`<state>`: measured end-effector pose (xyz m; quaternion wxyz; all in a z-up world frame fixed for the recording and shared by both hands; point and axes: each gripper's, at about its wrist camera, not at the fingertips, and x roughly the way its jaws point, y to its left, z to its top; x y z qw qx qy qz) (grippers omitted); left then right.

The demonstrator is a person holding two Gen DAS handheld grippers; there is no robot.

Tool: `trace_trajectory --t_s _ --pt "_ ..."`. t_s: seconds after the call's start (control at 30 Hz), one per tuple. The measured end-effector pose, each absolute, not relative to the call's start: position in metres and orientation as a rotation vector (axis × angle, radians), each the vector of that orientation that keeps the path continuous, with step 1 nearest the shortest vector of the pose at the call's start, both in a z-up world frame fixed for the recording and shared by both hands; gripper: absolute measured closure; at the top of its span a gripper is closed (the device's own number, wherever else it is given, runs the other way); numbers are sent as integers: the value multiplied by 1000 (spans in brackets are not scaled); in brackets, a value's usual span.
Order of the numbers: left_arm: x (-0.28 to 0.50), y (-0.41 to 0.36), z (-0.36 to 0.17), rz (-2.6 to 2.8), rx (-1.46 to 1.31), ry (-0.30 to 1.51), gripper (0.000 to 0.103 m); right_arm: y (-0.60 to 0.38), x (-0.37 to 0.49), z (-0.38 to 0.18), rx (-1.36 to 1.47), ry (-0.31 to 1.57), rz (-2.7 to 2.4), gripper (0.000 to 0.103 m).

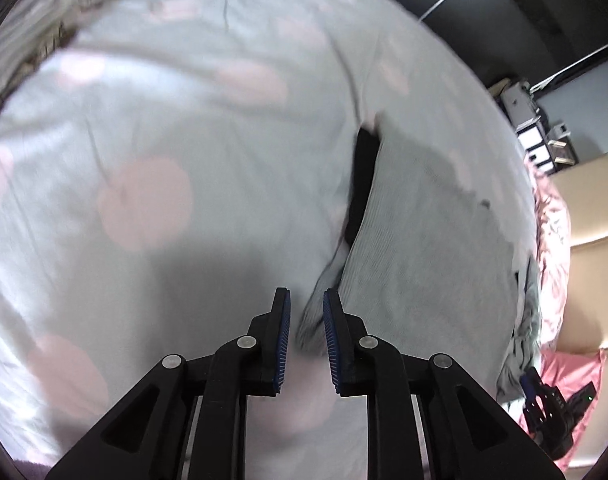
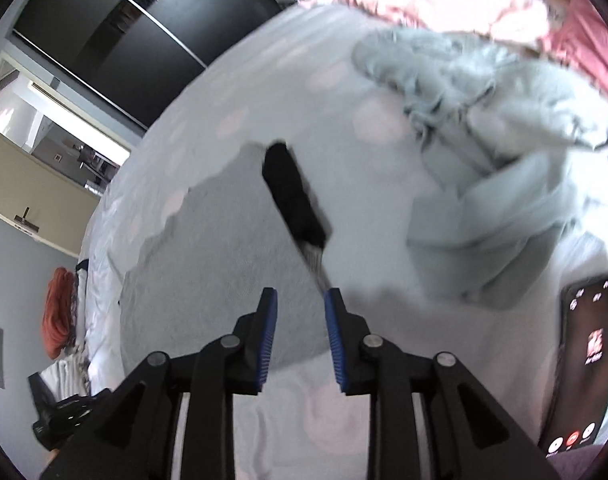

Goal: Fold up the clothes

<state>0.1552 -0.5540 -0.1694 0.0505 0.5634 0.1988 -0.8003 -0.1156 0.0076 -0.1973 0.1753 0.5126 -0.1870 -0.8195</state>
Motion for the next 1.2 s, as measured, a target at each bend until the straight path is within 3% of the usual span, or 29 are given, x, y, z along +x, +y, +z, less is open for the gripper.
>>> trace_trajectory --t_s 0.07,0.13,0.2,0.23,0.27,0.33,0.47,0.63,0.97,1.03,1.1,1.2 --pt "148 -547 -161 -2551 1649 546 66 3 -125 -195 1413 -496 -2320 77" --pt "139 -534 -157 -2652 1607 485 65 -5 -138 -195 1377 -458 -2312 77" --pt "124 -527 -158 -2717 1576 443 50 -16 -154 -194 1332 -417 -2315 77" --pt "112 -522 -160 -2738 1556 416 38 -20 -162 -193 1314 -399 -2316 72" --pt "101 -517 -162 -2756 1536 387 35 -23 -170 -191 1302 -386 -2316 68" --pt "84 -510 -170 -2762 1535 287 35 -31 -185 -192 1297 -345 -2323 58" --pt "68 -503 -193 -2763 1598 223 35 -39 -212 -221 1354 -310 -2290 57" --pt "58 -505 -227 -2684 1695 212 35 -42 -228 -263 1463 -449 -2167 56" --pt "52 -506 -250 -2627 1743 178 26 -65 -228 -274 1403 -363 -2145 46" --pt "51 -507 -251 -2622 1757 191 25 -64 -227 -275 1406 -358 -2154 52" --pt "52 -508 -251 -2617 1760 203 25 -62 -226 -275 1421 -347 -2169 70" --pt "53 -508 -246 -2599 1775 226 25 -61 -224 -275 1420 -374 -2148 83"
